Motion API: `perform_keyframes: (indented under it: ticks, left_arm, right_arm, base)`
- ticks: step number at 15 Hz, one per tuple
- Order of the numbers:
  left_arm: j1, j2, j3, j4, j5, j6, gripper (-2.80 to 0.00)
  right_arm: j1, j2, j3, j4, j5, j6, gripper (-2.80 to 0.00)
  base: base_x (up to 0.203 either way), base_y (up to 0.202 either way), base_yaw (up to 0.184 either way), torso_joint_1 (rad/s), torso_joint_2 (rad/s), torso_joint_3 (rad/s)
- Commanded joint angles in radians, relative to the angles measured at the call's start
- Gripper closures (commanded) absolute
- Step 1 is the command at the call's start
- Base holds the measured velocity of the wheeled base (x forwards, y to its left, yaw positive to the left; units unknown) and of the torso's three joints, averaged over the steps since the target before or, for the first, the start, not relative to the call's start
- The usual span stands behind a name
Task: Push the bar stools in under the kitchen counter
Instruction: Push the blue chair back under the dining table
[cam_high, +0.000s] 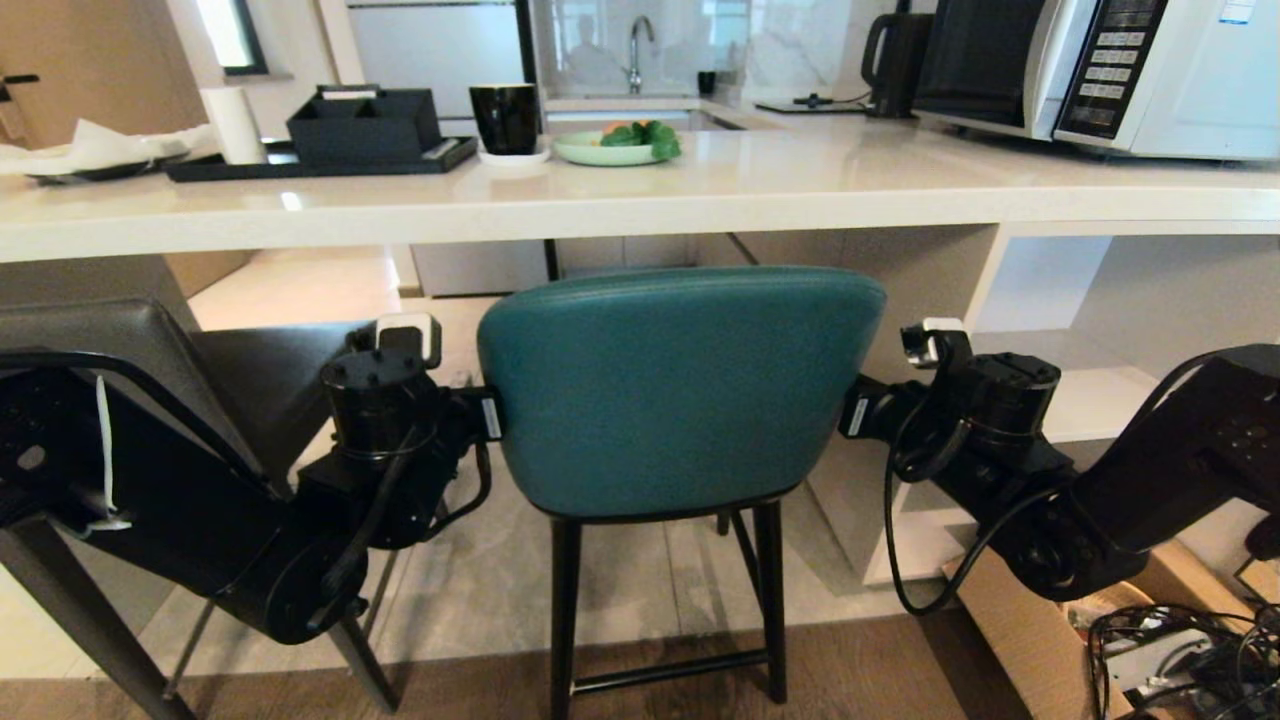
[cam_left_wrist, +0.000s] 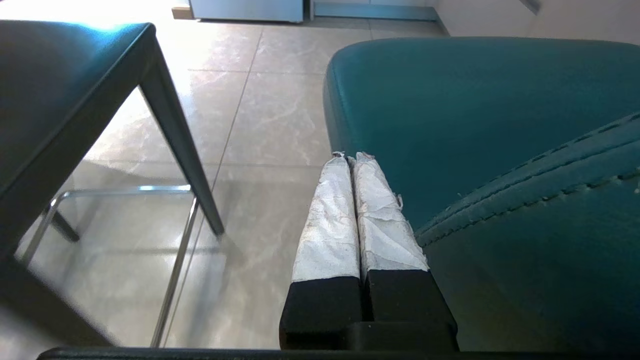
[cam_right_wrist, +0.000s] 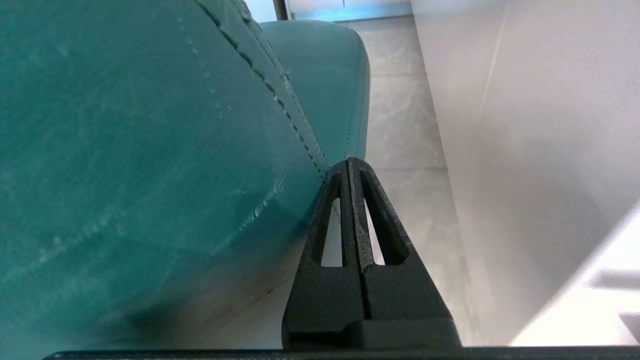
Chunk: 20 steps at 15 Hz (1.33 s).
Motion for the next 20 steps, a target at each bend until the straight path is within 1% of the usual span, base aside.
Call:
perform_keyframes:
  ticks: [1,8,10,15,18,20]
  left_arm:
    - [0.001,0.002,0.000,-0.007,0.002,-0.001,0.00]
    - [-0.004,-0.004,0.004,-0.018,0.007,-0.001,0.00]
    - [-0.004,-0.004,0.003,-0.018,0.007,-0.001,0.00]
    - [-0.001,-0.028,0.022,-0.021,0.007,0.001,0.00]
    - [-0.006,-0.144,0.104,-0.020,0.005,-0.002,0.00]
    - [0.007,-0.249,0.166,-0.016,0.000,-0.003,0.00]
  right_arm:
    - [0.004,-0.006,0.014,-0.025,0.000,-0.005,0.00]
    - [0.004,-0.009,0.029,-0.027,0.000,-0.005,0.00]
    - [0.004,-0.009,0.029,-0.029,0.000,-0.005,0.00]
    - [0.004,-0.048,0.058,-0.029,-0.002,-0.004,0.00]
    - [0.004,-0.155,0.120,-0.026,-0.002,0.000,0.00]
    - [0.004,-0.264,0.179,-0.017,-0.006,0.000,0.00]
  base:
    - [0.192,0.000,0.003,-0.001,0.01,0.002]
    - [0.189,0.000,0.001,0.002,0.00,0.003]
    - [0.120,0.000,0.002,0.011,0.00,0.002]
    - [0.000,0.000,0.000,0.000,0.00,0.000]
    - [0.000,0.000,0.000,0.000,0.00,0.000]
    - [0.000,0.000,0.000,0.000,0.00,0.000]
